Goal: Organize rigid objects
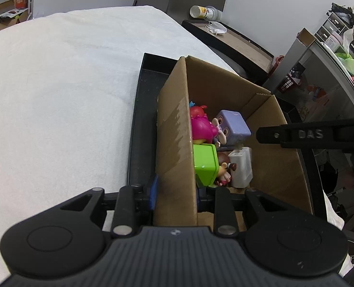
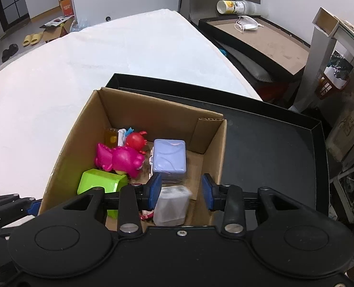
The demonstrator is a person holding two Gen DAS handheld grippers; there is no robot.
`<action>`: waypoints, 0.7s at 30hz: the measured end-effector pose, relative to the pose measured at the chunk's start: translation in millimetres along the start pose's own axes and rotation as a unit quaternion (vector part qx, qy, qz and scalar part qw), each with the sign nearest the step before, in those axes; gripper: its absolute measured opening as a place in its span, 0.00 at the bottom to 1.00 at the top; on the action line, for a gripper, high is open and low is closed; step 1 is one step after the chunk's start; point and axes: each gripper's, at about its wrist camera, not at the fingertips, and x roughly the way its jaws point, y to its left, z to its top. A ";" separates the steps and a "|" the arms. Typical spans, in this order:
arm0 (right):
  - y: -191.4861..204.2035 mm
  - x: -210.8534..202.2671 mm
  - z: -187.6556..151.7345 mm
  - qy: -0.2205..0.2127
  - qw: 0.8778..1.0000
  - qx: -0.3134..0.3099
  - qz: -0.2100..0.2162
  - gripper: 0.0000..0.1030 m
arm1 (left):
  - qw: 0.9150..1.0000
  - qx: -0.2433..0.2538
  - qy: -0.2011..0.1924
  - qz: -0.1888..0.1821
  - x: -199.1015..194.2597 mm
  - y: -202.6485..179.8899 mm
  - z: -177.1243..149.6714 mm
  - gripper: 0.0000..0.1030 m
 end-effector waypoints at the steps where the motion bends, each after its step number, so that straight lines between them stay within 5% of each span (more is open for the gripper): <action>1: -1.3 -2.0 -1.0 -0.002 1.000 0.002 0.005 0.36 | 1.000 0.001 0.000 0.000 0.2 -0.1 -0.1 0.27; 21: -64.7 -53.1 -53.2 -0.037 0.989 0.112 0.091 0.55 | 0.999 0.019 0.011 0.038 -18.6 -12.9 -1.0 0.27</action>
